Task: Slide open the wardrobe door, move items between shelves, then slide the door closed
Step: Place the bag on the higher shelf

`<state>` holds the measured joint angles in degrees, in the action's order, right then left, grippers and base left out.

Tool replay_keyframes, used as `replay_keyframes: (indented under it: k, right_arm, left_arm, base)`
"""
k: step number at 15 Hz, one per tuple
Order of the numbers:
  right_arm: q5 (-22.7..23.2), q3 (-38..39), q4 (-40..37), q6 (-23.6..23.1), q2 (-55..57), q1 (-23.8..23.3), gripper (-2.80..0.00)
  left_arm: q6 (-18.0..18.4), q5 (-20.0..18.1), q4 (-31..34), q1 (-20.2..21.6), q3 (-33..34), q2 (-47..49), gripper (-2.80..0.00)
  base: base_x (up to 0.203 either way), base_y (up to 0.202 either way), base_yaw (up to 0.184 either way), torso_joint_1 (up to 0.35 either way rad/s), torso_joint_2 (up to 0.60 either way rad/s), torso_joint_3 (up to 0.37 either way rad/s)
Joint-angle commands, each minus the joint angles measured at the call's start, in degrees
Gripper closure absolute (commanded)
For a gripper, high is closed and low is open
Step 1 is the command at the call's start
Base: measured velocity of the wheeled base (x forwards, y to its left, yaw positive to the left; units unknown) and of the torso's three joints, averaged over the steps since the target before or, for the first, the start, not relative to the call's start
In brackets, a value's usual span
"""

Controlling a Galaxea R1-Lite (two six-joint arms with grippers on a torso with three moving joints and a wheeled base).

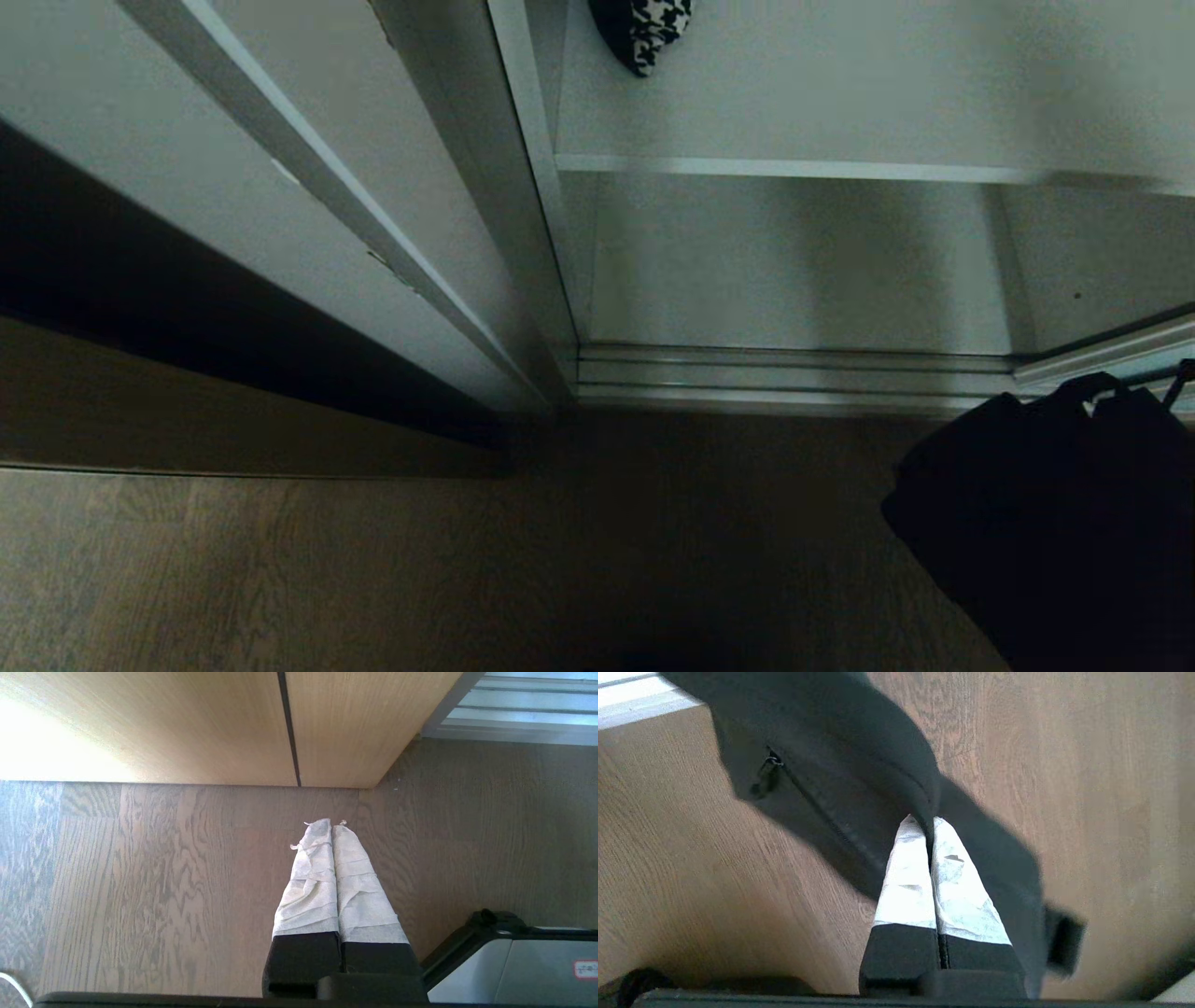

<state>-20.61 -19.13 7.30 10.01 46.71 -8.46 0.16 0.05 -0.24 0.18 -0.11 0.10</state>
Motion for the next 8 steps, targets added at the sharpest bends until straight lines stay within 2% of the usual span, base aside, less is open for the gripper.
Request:
replay_keyframes:
  k: [1,5,8]
  right_arm:
    - [-0.3,-0.5,-1.9,-0.2,-2.7,0.1,0.0]
    - [-0.1,-1.7,-6.7,-0.2,-5.2,0.1,0.0]
    - [-0.1,-2.2,-6.8,-0.3,-5.8,0.1,0.0]
  left_arm:
    - [0.0,0.0,0.0,0.0,0.0,0.1,0.0]
    - [0.0,0.0,0.0,0.0,0.0,0.1,0.0]
    - [0.0,0.0,0.0,0.0,0.0,0.1,0.0]
  base:
    - [0.0,0.0,0.0,0.0,0.0,0.0]
    - [0.0,0.0,0.0,0.0,0.0,0.0]
    - [0.0,0.0,0.0,0.0,0.0,0.0]
